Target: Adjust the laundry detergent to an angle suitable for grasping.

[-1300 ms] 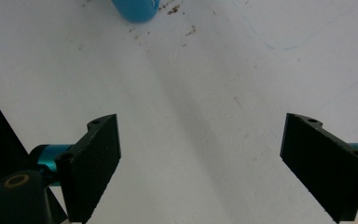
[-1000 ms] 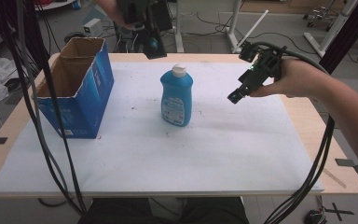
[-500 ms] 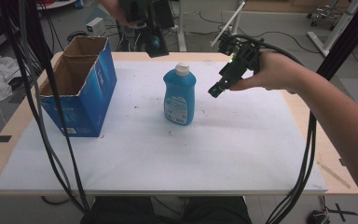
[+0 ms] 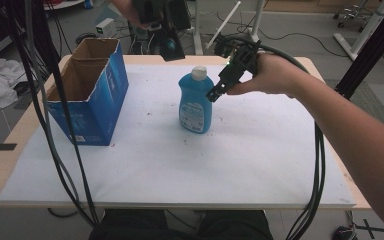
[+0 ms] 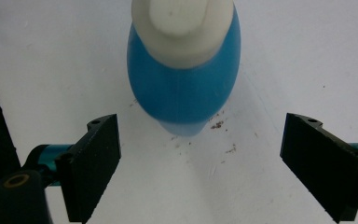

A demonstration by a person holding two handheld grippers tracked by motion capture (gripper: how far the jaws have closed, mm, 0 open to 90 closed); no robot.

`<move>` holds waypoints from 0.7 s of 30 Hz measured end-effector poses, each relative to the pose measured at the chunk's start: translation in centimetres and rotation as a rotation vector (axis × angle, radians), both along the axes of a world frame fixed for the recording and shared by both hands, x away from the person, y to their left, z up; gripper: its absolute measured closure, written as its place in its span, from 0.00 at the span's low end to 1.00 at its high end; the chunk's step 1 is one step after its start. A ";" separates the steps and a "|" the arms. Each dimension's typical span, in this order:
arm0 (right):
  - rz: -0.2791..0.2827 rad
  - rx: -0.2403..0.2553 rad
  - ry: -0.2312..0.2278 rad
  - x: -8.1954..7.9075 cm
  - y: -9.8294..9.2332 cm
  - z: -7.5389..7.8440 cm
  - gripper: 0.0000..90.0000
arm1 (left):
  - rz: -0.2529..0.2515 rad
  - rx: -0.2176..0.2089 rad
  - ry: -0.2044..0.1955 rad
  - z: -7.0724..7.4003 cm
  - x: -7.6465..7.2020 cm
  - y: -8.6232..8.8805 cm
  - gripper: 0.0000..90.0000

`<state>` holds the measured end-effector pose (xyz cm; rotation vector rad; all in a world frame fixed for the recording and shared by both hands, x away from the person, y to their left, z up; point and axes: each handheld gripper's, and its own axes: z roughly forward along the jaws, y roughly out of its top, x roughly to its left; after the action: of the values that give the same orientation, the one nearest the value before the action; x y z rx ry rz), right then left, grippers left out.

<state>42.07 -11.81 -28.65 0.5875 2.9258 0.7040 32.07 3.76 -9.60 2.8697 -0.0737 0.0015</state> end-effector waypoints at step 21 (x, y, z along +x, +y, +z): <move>0.015 -0.021 0.002 0.5 3.2 -1.5 0.13 | 0.005 0.003 -0.002 0.0 -0.1 0.3 0.20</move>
<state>42.58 -8.62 -30.15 0.5656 2.9387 0.6743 31.93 4.08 -9.59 2.8732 -0.0663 0.0046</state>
